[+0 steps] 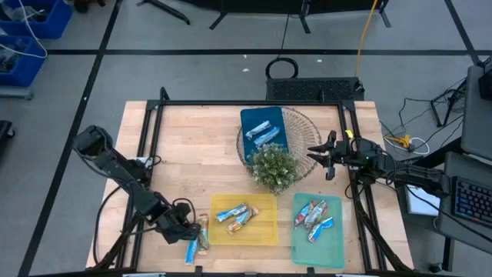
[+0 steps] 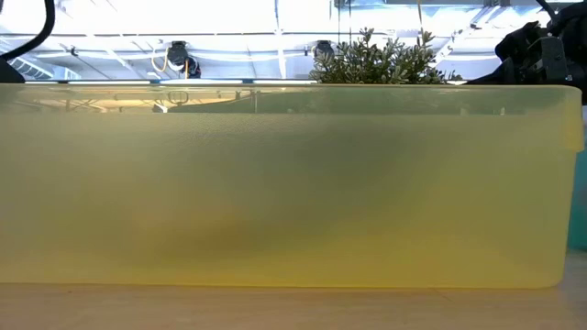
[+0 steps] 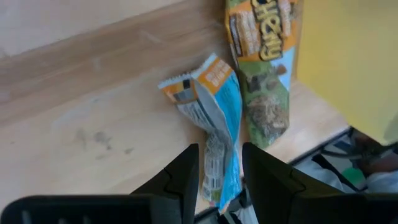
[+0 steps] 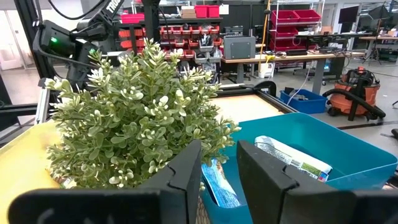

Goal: Pick and place Granola Bars by type
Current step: Put the yellow granola bar into the yellow bin

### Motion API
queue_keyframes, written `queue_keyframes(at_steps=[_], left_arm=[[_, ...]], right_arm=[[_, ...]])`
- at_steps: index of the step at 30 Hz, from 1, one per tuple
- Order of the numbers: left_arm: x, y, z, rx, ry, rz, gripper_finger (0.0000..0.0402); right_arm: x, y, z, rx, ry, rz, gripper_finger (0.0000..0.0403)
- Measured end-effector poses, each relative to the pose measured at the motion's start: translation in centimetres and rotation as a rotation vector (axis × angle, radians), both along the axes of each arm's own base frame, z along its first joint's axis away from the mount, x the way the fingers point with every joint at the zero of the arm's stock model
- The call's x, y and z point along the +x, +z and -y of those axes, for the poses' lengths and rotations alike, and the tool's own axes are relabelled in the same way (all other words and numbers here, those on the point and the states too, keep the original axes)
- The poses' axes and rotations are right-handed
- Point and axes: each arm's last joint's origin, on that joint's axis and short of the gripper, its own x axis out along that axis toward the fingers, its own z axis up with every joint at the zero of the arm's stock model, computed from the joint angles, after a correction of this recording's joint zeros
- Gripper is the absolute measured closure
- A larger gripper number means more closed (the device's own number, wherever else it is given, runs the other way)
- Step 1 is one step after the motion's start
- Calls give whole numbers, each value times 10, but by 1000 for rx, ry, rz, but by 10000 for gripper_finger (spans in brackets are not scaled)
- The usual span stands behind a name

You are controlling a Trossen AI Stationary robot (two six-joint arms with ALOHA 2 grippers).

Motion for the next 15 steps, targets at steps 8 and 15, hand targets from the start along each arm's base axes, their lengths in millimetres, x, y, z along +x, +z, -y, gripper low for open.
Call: queue_keyframes(at_steps=[8, 15], left_arm=[[5, -8, 5, -15, -7, 0, 275], [4, -11, 5, 1, -40, -7, 277]], right_arm=[[0, 0, 0, 0, 0, 0, 309], [0, 0, 0, 0, -1, 0, 309]])
